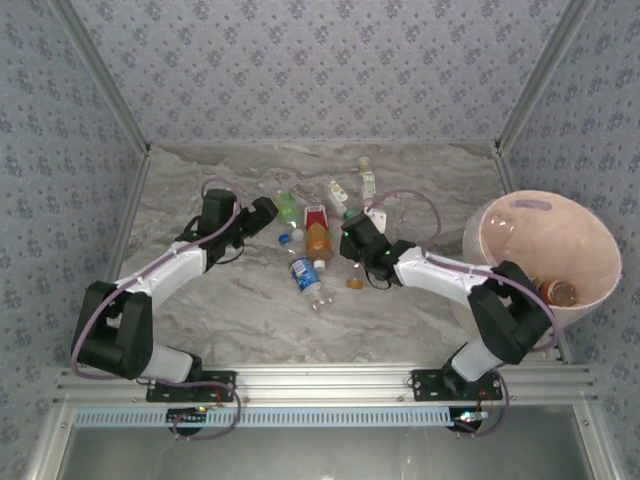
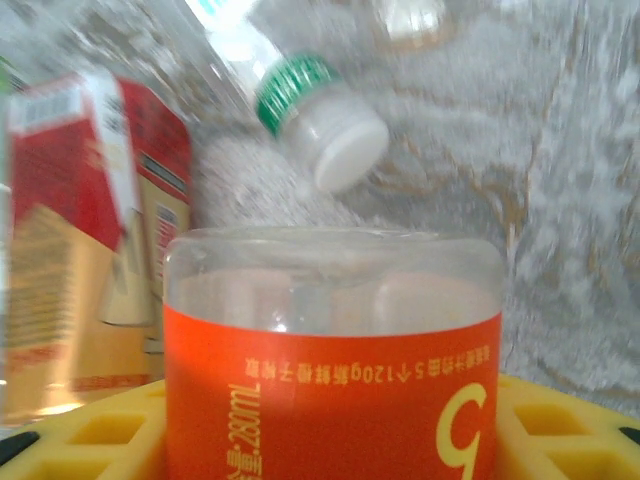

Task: Put the plastic bottles in the bin

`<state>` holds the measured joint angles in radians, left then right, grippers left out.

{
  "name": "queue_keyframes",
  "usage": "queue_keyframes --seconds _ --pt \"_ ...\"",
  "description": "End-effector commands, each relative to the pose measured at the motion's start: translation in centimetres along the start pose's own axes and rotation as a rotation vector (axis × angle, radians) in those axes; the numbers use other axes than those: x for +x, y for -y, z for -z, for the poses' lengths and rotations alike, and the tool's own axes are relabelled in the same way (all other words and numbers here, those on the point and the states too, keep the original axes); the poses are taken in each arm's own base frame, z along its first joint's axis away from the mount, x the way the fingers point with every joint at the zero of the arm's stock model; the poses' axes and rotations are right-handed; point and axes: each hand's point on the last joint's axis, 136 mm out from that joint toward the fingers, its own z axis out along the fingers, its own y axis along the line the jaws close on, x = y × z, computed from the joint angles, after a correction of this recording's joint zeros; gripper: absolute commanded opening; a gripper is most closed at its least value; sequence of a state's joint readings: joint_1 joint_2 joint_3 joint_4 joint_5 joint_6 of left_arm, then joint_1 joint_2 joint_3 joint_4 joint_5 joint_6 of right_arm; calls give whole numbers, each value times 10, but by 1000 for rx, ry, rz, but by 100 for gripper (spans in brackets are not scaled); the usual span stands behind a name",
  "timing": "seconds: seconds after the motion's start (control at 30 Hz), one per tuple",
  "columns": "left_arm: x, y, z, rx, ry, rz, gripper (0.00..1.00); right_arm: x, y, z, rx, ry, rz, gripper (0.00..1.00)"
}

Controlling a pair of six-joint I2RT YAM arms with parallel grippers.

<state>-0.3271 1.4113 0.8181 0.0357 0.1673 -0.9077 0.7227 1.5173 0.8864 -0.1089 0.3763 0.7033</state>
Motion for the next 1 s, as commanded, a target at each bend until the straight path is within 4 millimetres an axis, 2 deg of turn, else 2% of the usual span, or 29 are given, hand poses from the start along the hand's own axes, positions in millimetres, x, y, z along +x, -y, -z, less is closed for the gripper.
queue_keyframes --seconds 0.0,0.27,0.37,0.6,0.83,0.97 --pt "1 -5 -2 -13 -1 13 98 -38 -6 26 -27 147 81 51" --pt "3 -6 -6 -10 -12 27 98 -99 -13 84 -81 373 106 48" --pt "4 -4 -7 -1 -19 28 98 -114 -16 104 -109 430 112 47" --pt "4 -4 -7 1 -23 30 98 -155 -23 168 -186 573 171 46" --pt "5 -5 -10 0 -29 41 98 -187 3 228 -116 670 229 46" --pt "6 -3 -12 5 -38 44 98 -200 41 263 40 712 241 45"
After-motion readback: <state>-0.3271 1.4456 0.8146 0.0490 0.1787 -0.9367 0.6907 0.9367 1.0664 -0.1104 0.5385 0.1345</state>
